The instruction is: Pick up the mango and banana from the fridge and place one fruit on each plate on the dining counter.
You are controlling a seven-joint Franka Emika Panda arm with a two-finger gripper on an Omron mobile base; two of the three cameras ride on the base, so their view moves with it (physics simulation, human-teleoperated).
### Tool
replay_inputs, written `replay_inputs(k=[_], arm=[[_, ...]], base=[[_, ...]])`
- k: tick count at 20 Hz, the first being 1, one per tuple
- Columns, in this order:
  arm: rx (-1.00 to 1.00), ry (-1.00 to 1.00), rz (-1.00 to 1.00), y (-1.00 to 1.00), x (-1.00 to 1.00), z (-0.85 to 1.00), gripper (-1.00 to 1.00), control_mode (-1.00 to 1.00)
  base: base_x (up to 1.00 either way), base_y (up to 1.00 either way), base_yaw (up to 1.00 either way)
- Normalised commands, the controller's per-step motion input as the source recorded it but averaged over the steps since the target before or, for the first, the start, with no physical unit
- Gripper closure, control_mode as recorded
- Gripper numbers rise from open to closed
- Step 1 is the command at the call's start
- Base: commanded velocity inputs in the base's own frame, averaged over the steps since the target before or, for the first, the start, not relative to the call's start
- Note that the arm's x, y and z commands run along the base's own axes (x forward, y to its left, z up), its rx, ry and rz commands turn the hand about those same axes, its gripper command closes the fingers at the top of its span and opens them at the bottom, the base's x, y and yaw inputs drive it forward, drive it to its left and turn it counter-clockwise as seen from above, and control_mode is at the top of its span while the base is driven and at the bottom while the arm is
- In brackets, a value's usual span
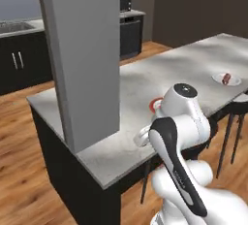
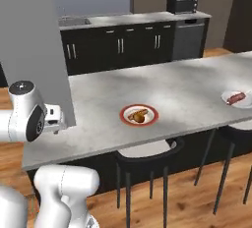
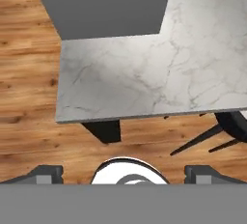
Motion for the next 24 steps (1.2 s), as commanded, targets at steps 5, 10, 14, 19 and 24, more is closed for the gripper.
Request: replay_inputs(k=[5,10,14,19,24], arm=[[0.0,0.0,0.0,0.0,0.0,0.0,-1.0,1.0],[0.0,0.0,0.0,0.0,0.0,0.0,-1.0,1.0],[0.0,0.0,0.0,0.0,0.0,0.0,-1.0,1.0],[0.0,0.0,0.0,0.0,0.0,0.0,-1.0,1.0],[0.0,0.0,0.0,0.0,0.0,0.0,-1.0,1.0]], base=[[-0.04,0.0,1.0],[-0.16,0.0,0.95],[-0.14,0.28,0.35],[0.17,0.59,-0.03],[0.4,0.54,-0.26]])
